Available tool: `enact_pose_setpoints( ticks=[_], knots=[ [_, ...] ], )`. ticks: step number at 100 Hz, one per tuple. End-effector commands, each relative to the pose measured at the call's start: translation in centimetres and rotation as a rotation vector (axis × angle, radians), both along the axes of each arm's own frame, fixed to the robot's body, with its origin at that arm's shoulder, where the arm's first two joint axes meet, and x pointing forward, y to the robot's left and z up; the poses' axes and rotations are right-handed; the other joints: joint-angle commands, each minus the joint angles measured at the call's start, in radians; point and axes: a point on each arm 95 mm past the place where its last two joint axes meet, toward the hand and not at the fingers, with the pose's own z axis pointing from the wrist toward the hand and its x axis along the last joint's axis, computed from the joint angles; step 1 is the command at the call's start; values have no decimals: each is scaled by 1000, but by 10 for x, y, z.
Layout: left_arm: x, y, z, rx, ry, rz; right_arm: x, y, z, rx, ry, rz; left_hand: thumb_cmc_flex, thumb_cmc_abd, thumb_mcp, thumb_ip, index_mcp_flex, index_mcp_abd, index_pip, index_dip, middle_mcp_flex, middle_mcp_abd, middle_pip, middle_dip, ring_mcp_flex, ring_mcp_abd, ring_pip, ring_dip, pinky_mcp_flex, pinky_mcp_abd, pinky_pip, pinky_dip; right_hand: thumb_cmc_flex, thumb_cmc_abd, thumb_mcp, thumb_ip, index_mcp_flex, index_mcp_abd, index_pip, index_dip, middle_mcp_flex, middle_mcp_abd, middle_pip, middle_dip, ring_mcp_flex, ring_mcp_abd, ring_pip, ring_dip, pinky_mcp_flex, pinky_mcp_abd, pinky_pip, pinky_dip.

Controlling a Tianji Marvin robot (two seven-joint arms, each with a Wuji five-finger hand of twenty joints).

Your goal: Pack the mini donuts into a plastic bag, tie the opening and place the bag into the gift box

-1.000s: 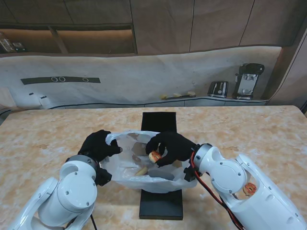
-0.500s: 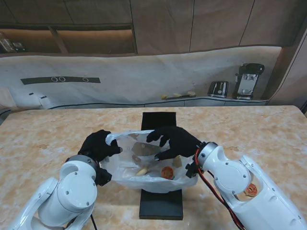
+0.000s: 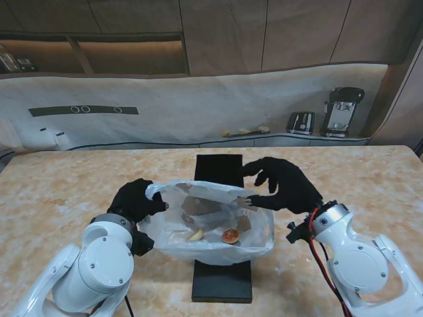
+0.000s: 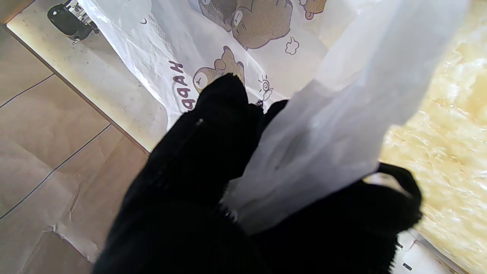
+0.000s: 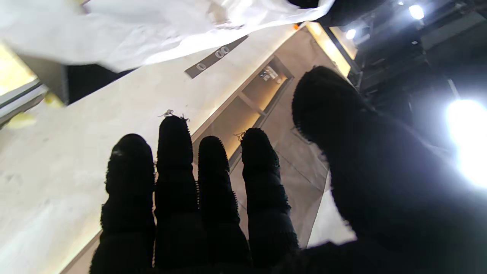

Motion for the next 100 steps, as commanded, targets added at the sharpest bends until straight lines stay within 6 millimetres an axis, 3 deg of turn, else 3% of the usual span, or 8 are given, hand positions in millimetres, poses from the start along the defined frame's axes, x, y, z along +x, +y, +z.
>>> enact_pose_setpoints(
  ticks=[1, 39, 70, 100],
  knots=[
    [-3, -2, 1, -11, 5, -12, -5, -10, -10, -46, 13, -12, 19, 3, -17, 20, 4, 2, -15, -6, 5, -10, 4, 7, -4, 11, -4, 9, 15, -34, 52, -1, -12, -21, 13, 4, 14, -2, 12, -7, -6, -5, 7, -39, -7, -9, -2, -15, -20, -12, 0, -17],
    [-3, -2, -1, -11, 1, -17, -33, -83, -48, -349, 33, -151, 14, -1, -14, 22, 8, -2, -18, -11, 8, -13, -9, 6, -5, 24, -8, 8, 12, -28, 58, 2, -6, -29, 23, 1, 6, -14, 15, -4, -50, -9, -5, -44, -61, -12, -24, -21, -116, -36, 21, -3],
    [-4, -1, -2, -12, 3, -24, -47, -120, -78, -519, 74, -262, 15, 0, -15, 21, 6, -3, -17, -10, 5, -14, -10, 10, -12, 30, -5, 12, -2, -30, 65, 7, -7, -40, 26, 0, -11, -20, 7, -2, -77, -16, -11, -43, -99, -20, -34, -22, -162, -43, 32, 12],
    [-5, -1, -3, -7, -1, -30, -53, -152, -102, -672, 163, -358, 16, 3, -16, 23, 2, -7, -18, -9, 2, -15, -11, 17, -32, 46, 1, 20, -33, -29, 77, 21, -15, -34, 11, -3, -65, -25, -19, -5, -179, -15, -35, -44, -220, -28, -72, -35, -270, -47, 5, 21]
  ],
)
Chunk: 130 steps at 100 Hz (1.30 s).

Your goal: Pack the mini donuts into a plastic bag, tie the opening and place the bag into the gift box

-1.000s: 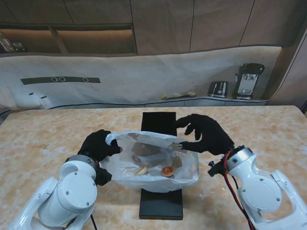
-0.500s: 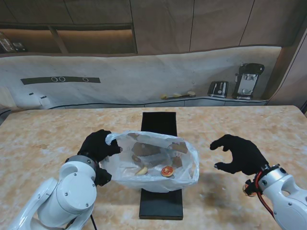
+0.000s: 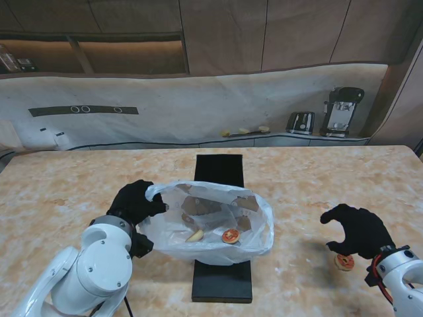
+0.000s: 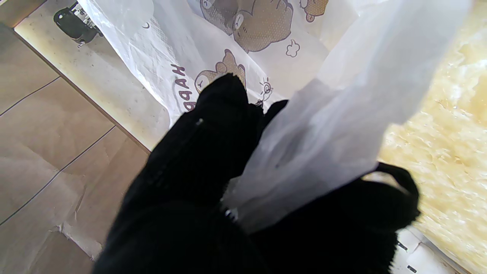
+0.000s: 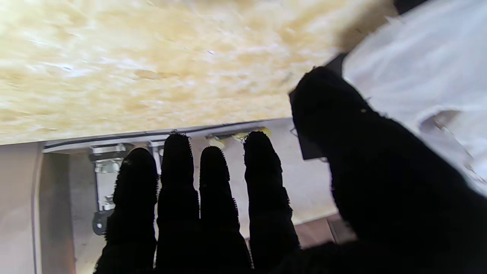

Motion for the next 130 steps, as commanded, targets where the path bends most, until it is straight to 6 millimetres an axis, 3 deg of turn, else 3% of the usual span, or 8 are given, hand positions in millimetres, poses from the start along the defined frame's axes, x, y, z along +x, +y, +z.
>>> enact_pose_setpoints(
  ticks=[1, 18, 68, 83, 97, 130],
  knots=[
    [-3, -2, 0, -4, 8, -16, -5, -9, -19, -6, 71, -31, 16, 3, -15, 23, 2, -6, -18, -9, 4, -15, -6, 14, -19, 42, 12, 20, -9, -29, 77, 21, -11, -33, -1, -3, -27, -8, -7, -5, -48, -11, -8, -43, -38, -15, -24, -22, -32, -12, -8, 21],
    [-3, -1, -1, 15, 10, -26, -5, -18, -35, -55, 124, -74, 18, 4, -16, 22, 0, -10, -20, -10, -1, -16, -9, 25, -49, 62, 2, 27, -50, -20, 76, 42, -19, -34, -7, -8, -48, -11, -19, -5, -120, -10, -16, -41, -99, -23, -34, -27, -82, -23, -18, 29],
    [-2, -3, -1, 17, 13, -37, -12, -34, -66, -100, 229, -189, 20, 7, -18, 19, -1, -7, -19, -8, -2, -17, -16, 34, -62, 70, -10, 32, -60, -19, 70, 67, -31, -12, -39, -11, -117, -31, -46, 3, -215, -18, -19, -40, -202, -35, -61, -49, -163, -9, -80, 30],
    [-2, -4, -1, 16, 13, -36, -13, -36, -70, -115, 266, -193, 20, 9, -19, 18, -3, -7, -19, -8, -1, -17, -16, 34, -63, 71, -12, 34, -60, -19, 68, 70, -57, 17, -82, -15, -202, -20, -145, -47, -270, -18, -91, -92, -246, -44, -130, -92, -210, -5, -142, 33],
    [-2, -3, -1, 19, 14, -35, -12, -37, -72, -122, 290, -202, 20, 9, -21, 18, -5, -7, -17, -7, -3, -17, -15, 36, -64, 70, -13, 35, -61, -18, 66, 74, -32, 96, -241, 9, -243, -19, -184, -98, -292, -15, -132, -148, -259, -43, -156, -107, -221, 2, -168, 46],
    [-3, -3, -1, 17, 14, -36, -14, -36, -84, -119, 314, -230, 22, 13, -23, 18, -7, -7, -17, -8, -6, -18, -15, 37, -66, 68, -15, 38, -61, -17, 63, 80, -4, 77, -233, 26, -211, -7, -136, -89, -262, -10, -80, -124, -230, -39, -121, -92, -177, 15, -146, 54]
  ],
)
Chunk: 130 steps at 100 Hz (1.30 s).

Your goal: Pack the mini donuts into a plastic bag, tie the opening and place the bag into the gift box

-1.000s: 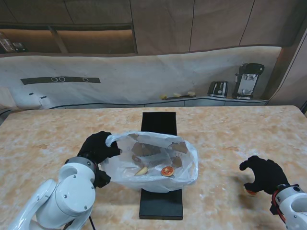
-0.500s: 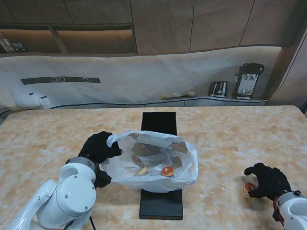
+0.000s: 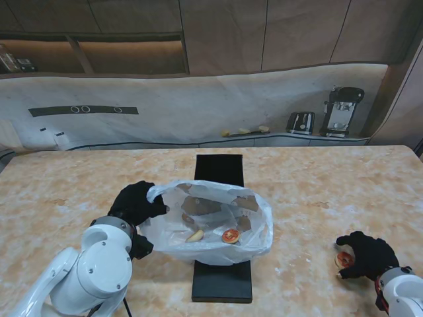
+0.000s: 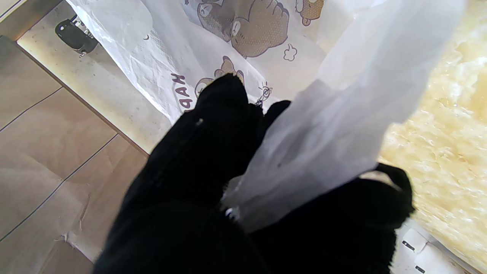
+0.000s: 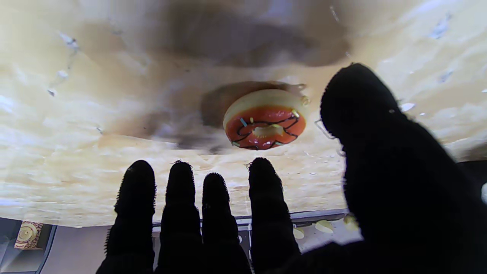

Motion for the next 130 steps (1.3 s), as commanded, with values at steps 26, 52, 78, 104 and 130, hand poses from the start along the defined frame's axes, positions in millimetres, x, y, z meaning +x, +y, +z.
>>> enact_pose_setpoints(
  ticks=[26, 52, 78, 104, 130],
  knots=[
    [-2, -3, 0, -9, 16, -13, -6, 4, -18, 10, 44, -19, 24, 19, -27, 16, -11, -5, -17, -7, -9, -17, -3, 13, -19, 44, -3, 26, -1, -19, 61, 35, 60, -29, 56, 20, 25, 14, 60, 16, 35, 1, 71, 12, 45, -2, 66, 18, 51, 1, 59, 22],
    [-1, -3, -1, -8, 21, -20, -7, 7, -26, 3, 88, -33, 27, 25, -33, 18, -17, -8, -19, -6, -19, -17, -2, 20, -37, 42, -5, 31, -21, -26, 53, 40, 106, -105, 235, -9, 92, 8, 198, 114, 82, -6, 204, 140, 112, -5, 249, 126, 140, -61, 173, 20],
    [-1, 0, 0, -8, 22, -18, -9, 12, -44, 15, 93, -84, 27, 28, -39, 19, -20, -12, -18, -3, -21, -20, -1, 24, -40, 41, -5, 35, -28, -28, 52, 49, 143, -150, 313, -27, 156, -1, 475, 293, 182, -13, 373, 281, 265, -15, 456, 237, 317, -132, 305, 8],
    [-2, 0, 0, -11, 21, -16, -8, 18, -50, 38, 75, -106, 29, 29, -41, 21, -20, -12, -18, -3, -24, -18, -3, 26, -40, 41, -6, 36, -28, -30, 51, 54, 198, -216, 410, -133, 249, -68, 745, 299, 373, -12, 514, 402, 466, -14, 697, 323, 539, -212, 455, 30],
    [-2, 0, 0, -15, 17, -14, -2, 20, -41, 105, -33, -116, 30, 29, -41, 22, -22, -12, -18, -3, -25, -19, -2, 27, -42, 41, -6, 37, -28, -30, 49, 58, 262, -306, 531, -112, 466, -148, 810, 216, 602, 8, 470, 406, 664, 65, 705, 269, 740, -157, 499, 41]
  ],
)
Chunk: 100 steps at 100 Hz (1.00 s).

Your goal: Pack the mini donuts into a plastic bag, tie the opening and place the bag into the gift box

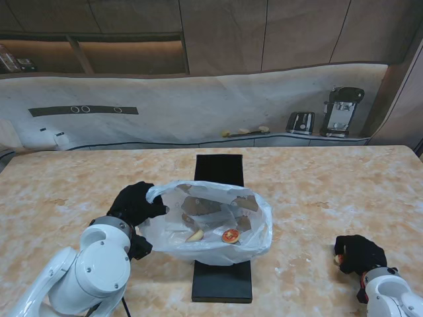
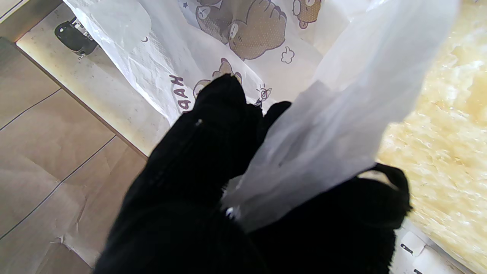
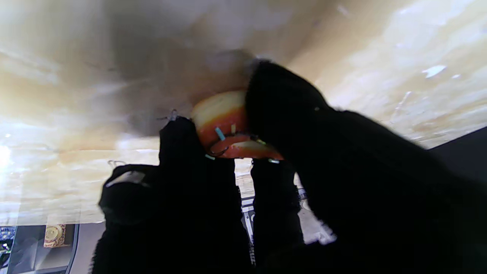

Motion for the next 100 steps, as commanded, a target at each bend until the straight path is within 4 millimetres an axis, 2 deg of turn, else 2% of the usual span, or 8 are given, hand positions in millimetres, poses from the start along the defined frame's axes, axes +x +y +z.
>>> enact_pose_setpoints(
  ticks=[1, 20, 45, 73, 84, 100],
  knots=[
    [-2, -2, 1, -11, 5, -10, -13, 3, -18, 24, 72, 5, 30, 17, -20, 22, -15, -9, -18, -3, -11, -18, 0, 16, -4, 32, -4, 26, 3, -30, 49, 31, 116, -14, 2, 19, 115, -53, 111, 3, 55, 10, 5, 47, 44, 92, 16, -9, 57, -80, 25, 16],
    [-2, -1, 2, -11, 0, -8, -7, 8, 0, 74, -7, 15, 31, 17, -20, 22, -14, -7, -18, -3, -11, -17, 0, 16, 0, 31, -3, 27, 6, -32, 49, 33, 117, -14, 9, 24, 122, -49, 110, 10, 60, 6, 3, 52, 45, 96, 10, -4, 59, -73, 23, 22],
    [-1, -1, 4, -10, -3, -6, 11, 27, 54, 178, -129, 107, 30, 17, -21, 22, -12, -7, -16, -3, -7, -18, 1, 15, 3, 28, -1, 26, 12, -32, 50, 34, 112, -1, 11, 21, 107, -44, 111, 24, 47, 5, 6, 55, 27, 97, 8, 8, 48, -74, 15, 31],
    [0, -2, 5, -8, 3, -6, 28, 77, 120, 336, -232, 343, 30, 13, -20, 23, -9, -4, -16, -4, -1, -16, 4, 12, 15, 24, 3, 25, 28, -35, 53, 32, 109, 8, 7, 21, 100, -43, 110, 26, 43, 3, 4, 53, 25, 94, 5, 11, 44, -76, 10, 38],
    [1, -3, 5, -7, 6, -5, 31, 100, 138, 406, -255, 430, 29, 13, -19, 23, -8, -5, -15, -3, -2, -17, 4, 10, 18, 22, 5, 25, 33, -36, 54, 30, 108, 10, 5, 21, 100, -44, 108, 26, 43, 2, 4, 53, 26, 93, 5, 12, 44, -77, 9, 40],
    [1, -3, 5, -7, 9, -3, 34, 131, 154, 492, -268, 520, 28, 10, -18, 23, -7, -4, -15, -4, 1, -15, 7, 8, 23, 18, 7, 24, 41, -38, 56, 27, 107, 13, 2, 22, 99, -44, 107, 26, 42, 2, 2, 52, 25, 91, 3, 13, 43, -79, 7, 42]
  ],
)
